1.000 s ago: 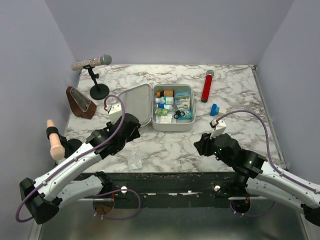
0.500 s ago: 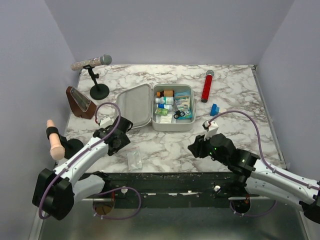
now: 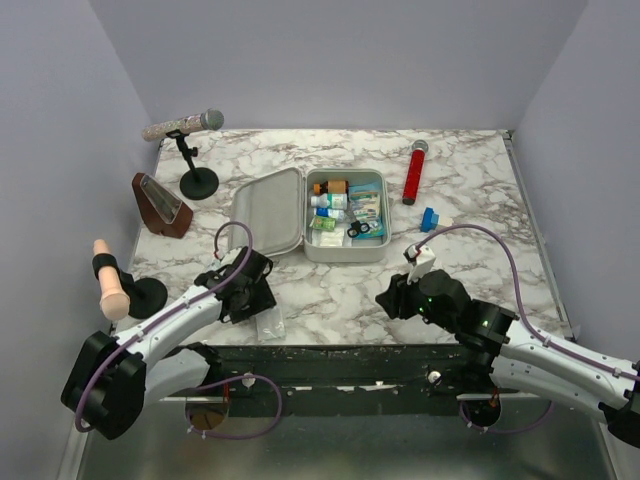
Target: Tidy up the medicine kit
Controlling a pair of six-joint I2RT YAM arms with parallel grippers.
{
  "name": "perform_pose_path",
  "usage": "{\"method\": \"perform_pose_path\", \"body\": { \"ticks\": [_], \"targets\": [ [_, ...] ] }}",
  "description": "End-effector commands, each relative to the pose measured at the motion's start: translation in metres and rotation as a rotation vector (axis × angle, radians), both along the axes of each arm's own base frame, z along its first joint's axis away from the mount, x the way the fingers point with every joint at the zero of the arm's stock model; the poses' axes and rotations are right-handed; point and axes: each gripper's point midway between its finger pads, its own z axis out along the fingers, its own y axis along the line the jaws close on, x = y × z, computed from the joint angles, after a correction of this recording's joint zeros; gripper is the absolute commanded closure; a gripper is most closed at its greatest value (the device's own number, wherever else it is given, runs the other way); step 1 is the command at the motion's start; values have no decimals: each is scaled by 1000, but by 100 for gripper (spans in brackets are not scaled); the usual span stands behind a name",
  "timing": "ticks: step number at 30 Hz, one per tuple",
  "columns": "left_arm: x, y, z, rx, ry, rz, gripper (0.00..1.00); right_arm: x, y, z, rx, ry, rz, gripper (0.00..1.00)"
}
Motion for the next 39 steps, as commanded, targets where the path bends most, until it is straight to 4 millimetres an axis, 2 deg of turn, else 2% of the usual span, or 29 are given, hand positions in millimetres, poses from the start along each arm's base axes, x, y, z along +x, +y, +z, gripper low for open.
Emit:
{"method": "perform_pose_path", "body": {
  "ticks": [1,15,16,19,24,27,30,33,39],
  "targets": [
    [-16,-18,-7,-66,29,-70,35,-2,4,-3,22,14,6,49],
    [-14,-22,1,-60,-16,-105,98,1,6,7,28,5,-2,49],
    [-13,-23,4,-65,-24,-108,100,1,6,9,29,2,-4,49],
    [-1,-36,35,-130,-129,-128,100,3,5,14,25,-6,-8,49],
    [24,-71,122,-275,-376,-238,100,11,-3,37,13,-82,-33,49],
    [37,-86,159,-287,-446,-290,100,18,-10,47,-8,-123,-63,49],
    [59,-104,189,-293,-510,-316,100,21,-18,59,-28,-152,-93,49],
    [93,-130,221,-321,-607,-337,100,23,-27,70,-37,-177,-121,49],
    [164,-179,248,-270,-674,-343,100,25,-46,88,-26,-219,-193,49]
  ]
}}
